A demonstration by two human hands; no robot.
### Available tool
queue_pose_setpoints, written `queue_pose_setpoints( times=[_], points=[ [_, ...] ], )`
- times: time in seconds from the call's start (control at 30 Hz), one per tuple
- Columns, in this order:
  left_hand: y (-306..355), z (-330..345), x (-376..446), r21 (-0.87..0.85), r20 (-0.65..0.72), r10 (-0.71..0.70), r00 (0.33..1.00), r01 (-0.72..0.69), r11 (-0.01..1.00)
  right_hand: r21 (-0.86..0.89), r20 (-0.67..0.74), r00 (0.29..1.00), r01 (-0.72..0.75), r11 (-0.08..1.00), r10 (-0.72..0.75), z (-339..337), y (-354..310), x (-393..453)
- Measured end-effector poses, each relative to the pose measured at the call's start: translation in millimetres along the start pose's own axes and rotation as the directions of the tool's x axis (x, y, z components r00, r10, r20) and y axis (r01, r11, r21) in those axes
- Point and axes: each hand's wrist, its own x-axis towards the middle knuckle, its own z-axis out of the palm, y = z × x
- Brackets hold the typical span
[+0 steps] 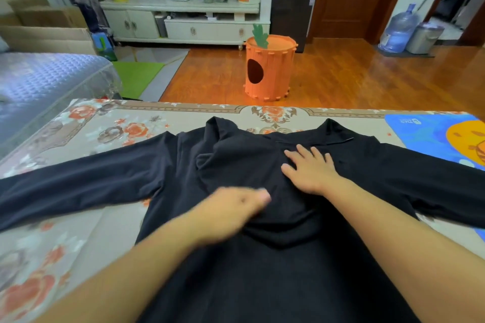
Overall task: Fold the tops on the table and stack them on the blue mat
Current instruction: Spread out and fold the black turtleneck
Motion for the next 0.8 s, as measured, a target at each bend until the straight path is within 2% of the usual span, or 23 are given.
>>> queue_pose_setpoints(
  times=[0.03, 0.07, 0.1, 0.17, 0.23, 0.33, 0.43, 0.5, 0.63, 0.67, 0.7, 0.73, 0.8],
  points=[
    [-11.3, -21.8, -1.9, -0.055, -0.203, -0.048, 0.978, 0.038, 0.998, 0.046, -0.081, 0.996, -0.027, 0.999, 0.030, -6.3, -13.1, 3.7],
    [-25.7, -43.5, -2.7, -0.010, -0.390, -0.095, 0.916, 0.099, 0.995, 0.060, -0.187, 0.982, -0.012, 0.998, 0.023, -11.0, -29.1, 6.9],
    [-42.9, -64.1, -3.7, 0.058, -0.518, -0.132, 0.845, 0.188, 0.980, 0.055, -0.282, 0.959, 0.046, 0.997, -0.029, -13.9, -47.6, 9.5],
    [-86.8, -100.6, -2.7, 0.102, -0.633, -0.233, 0.738, 0.378, 0.920, 0.064, -0.339, 0.922, 0.223, 0.973, -0.189, -13.3, -85.7, 13.3],
    [-138.0, -130.8, -1.2, 0.134, -0.658, -0.345, 0.669, 0.555, 0.821, 0.092, -0.271, 0.921, 0.313, 0.945, -0.279, -2.3, -110.6, 18.6],
    [-204.3, -159.7, -0.6, 0.207, -0.638, -0.476, 0.606, 0.730, 0.651, 0.058, -0.180, 0.942, 0.298, 0.953, -0.284, 28.0, -115.8, 24.8],
    [-229.6, -175.2, -6.1, 0.333, -0.651, -0.417, 0.634, 0.733, 0.594, -0.009, -0.156, 0.949, 0.276, 0.961, -0.274, 40.4, -109.8, 25.7],
    [-238.1, -186.3, -17.8, 0.439, -0.670, -0.358, 0.650, 0.736, 0.516, -0.039, -0.146, 0.953, 0.264, 0.964, -0.267, 40.2, -110.2, 26.3],
    [-234.3, -202.2, -33.0, 0.343, -0.734, -0.494, 0.465, 0.883, 0.322, -0.067, -0.113, 0.955, 0.267, 0.961, -0.273, 37.5, -110.6, 25.7],
    [-227.6, -202.1, -26.6, 0.355, -0.745, -0.486, 0.458, 0.888, 0.293, -0.061, -0.113, 0.955, 0.268, 0.961, -0.274, 37.2, -110.3, 25.2],
    [-218.4, -199.6, -14.6, 0.395, -0.755, -0.433, 0.492, 0.869, 0.299, -0.053, -0.117, 0.955, 0.269, 0.962, -0.273, 36.7, -110.2, 24.7],
    [-206.0, -195.1, 1.1, 0.452, -0.748, -0.343, 0.568, 0.814, 0.364, -0.045, -0.124, 0.954, 0.270, 0.962, -0.274, 36.3, -109.8, 24.7],
    [-173.1, -176.1, 35.5, 0.529, -0.655, -0.138, 0.743, 0.581, 0.618, -0.018, -0.135, 0.952, 0.274, 0.962, -0.273, 34.6, -109.2, 23.7]
  ],
)
